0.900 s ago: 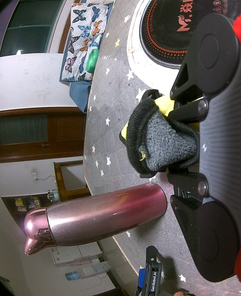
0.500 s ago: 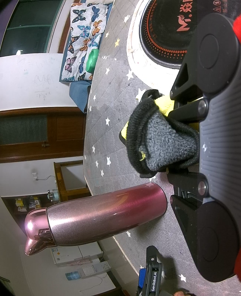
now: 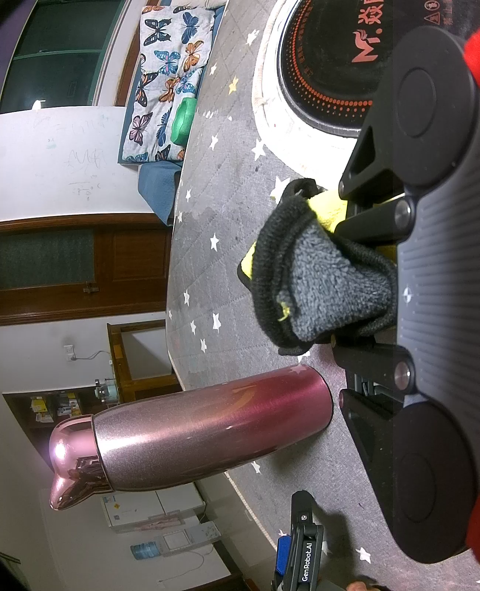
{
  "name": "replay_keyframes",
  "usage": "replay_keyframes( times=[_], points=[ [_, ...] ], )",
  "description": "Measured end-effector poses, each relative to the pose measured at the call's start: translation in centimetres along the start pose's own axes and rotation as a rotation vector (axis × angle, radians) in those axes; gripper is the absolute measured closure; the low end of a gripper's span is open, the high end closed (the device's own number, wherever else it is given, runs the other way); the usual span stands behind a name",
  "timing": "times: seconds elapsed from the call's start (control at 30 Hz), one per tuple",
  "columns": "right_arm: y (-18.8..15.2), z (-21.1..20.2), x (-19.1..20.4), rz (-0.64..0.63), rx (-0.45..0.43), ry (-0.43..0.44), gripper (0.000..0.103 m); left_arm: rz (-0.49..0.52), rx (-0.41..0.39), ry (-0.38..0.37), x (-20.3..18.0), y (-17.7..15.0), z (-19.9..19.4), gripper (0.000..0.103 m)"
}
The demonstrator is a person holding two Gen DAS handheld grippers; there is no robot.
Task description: Clean container
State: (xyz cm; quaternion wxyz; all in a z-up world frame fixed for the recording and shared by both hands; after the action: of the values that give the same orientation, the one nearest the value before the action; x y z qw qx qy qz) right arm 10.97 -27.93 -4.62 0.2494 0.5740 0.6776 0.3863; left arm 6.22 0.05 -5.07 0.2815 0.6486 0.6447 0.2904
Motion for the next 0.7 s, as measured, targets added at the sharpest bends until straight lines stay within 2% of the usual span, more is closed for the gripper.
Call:
replay_keyframes(
  times=[0.7],
  points=[
    [0.02, -0.16, 0.02, 0.000, 0.000, 0.000, 0.089, 0.002, 0.002, 0.002, -0.09, 0.01, 0.01, 0.000]
  ],
)
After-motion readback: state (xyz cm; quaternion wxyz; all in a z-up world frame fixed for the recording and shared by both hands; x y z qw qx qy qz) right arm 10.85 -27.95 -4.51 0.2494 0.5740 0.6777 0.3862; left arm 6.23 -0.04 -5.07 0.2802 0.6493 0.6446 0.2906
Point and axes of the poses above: each gripper's, at about its wrist camera, not at the fingertips, and z roughly the way its jaws point, x to its left, y to its top, the point moved 8 cm from there along z, roughly the way its jaws point, and after that the axes turned 3 degrees about x, right-handed, at the moved point
